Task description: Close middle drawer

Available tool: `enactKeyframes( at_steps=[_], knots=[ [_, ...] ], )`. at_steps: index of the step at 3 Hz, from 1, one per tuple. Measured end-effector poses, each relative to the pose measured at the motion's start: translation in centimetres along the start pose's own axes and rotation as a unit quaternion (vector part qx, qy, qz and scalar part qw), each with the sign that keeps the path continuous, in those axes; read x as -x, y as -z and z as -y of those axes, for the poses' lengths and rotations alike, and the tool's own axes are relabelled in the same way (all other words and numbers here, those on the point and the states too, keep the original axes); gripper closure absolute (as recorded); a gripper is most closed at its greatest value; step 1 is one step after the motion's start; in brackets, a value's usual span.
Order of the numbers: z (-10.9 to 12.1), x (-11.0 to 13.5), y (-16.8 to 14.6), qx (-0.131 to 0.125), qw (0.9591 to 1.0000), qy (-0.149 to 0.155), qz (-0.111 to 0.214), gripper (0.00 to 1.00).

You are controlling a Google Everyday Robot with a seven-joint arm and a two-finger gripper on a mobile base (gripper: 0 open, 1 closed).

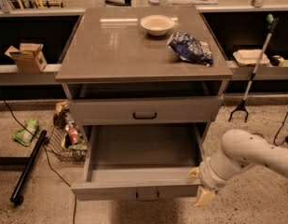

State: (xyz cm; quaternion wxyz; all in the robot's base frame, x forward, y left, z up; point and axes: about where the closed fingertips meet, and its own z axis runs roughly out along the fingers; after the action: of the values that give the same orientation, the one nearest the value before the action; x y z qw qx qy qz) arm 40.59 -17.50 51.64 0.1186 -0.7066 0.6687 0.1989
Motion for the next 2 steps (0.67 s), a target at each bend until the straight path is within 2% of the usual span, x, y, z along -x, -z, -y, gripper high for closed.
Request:
enactKeyframes(
  at_steps=[1, 2],
  knots=[
    [-0.9, -2.0, -2.6, 0.004, 0.9998, -0.016, 0.01, 0.64],
    [-0.9, -3.9, -5.9, 0.008, 0.9988, -0.031, 0.037, 0.89]
  ],
)
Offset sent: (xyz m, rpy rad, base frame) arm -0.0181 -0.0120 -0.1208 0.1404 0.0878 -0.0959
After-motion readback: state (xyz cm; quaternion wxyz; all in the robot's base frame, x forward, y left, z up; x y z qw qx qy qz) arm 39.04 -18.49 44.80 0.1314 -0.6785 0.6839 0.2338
